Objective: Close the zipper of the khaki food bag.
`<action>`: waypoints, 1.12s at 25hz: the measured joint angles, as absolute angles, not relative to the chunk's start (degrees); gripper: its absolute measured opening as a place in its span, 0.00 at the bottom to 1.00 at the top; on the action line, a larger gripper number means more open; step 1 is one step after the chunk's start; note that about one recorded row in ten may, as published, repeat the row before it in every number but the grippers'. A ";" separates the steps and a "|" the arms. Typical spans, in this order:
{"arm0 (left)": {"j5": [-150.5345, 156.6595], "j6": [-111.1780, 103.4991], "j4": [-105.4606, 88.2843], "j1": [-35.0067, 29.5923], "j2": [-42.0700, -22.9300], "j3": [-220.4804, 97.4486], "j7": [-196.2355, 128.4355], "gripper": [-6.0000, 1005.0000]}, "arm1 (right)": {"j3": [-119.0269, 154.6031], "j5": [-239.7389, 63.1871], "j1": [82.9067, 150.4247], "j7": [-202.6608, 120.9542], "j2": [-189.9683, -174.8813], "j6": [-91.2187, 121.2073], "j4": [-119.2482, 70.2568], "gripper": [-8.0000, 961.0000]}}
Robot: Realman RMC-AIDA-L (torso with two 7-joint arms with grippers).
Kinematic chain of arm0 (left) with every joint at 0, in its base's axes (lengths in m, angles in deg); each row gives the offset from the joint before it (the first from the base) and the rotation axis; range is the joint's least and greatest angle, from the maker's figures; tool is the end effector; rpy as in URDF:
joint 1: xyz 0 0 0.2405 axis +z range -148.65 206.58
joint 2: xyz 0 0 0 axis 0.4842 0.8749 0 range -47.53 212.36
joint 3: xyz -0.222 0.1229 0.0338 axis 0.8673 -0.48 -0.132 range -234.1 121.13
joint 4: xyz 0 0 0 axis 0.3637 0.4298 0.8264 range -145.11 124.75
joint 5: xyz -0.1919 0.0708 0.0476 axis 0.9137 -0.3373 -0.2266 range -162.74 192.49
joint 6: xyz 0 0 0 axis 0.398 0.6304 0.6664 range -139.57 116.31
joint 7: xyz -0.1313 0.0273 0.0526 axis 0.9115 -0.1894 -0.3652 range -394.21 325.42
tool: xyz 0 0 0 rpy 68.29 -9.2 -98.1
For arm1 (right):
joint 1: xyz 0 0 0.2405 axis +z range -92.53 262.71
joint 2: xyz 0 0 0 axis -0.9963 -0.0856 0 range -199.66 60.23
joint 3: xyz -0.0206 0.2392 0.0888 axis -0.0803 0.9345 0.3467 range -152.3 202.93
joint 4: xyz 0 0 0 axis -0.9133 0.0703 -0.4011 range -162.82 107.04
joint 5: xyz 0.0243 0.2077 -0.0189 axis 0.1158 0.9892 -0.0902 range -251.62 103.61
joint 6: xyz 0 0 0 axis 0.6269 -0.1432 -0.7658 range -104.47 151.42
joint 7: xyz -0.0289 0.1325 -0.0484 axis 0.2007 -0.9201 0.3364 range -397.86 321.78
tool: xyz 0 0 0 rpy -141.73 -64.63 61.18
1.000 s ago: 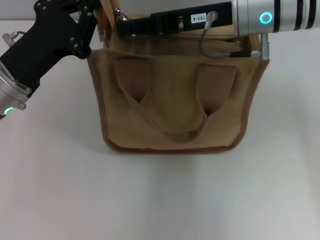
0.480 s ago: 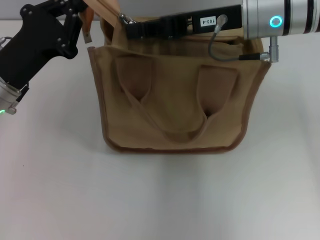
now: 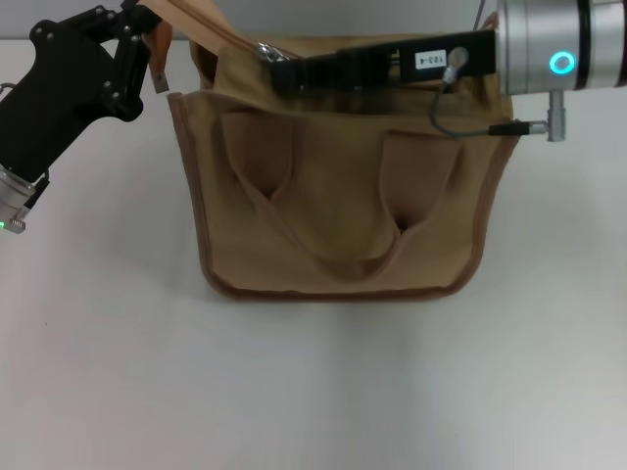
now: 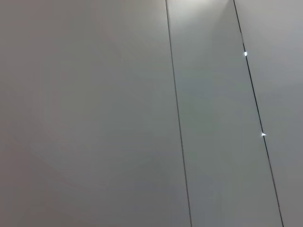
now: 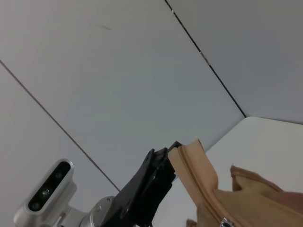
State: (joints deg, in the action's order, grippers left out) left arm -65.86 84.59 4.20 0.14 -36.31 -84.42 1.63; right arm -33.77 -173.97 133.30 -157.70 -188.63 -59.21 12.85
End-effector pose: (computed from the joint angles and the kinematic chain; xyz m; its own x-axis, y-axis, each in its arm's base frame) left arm -0.2592 0.3229 0.0264 0.5425 -0.2945 0.7867 0.4586 -0.6808 -0.5711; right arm 0.1051 0.3937 -0.0218 0.6346 -0.6160 -0.4668 -0.5890 -0.7765 0.2240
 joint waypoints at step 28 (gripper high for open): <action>-65.39 80.53 4.06 -0.17 -36.33 -84.25 1.64 0.08 | -26.20 -173.94 119.20 -156.57 -186.75 -67.32 20.90 0.11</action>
State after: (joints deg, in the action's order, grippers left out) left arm -65.39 80.53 4.06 -0.17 -36.33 -84.25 1.64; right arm -26.20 -173.94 119.20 -156.57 -186.75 -67.32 20.90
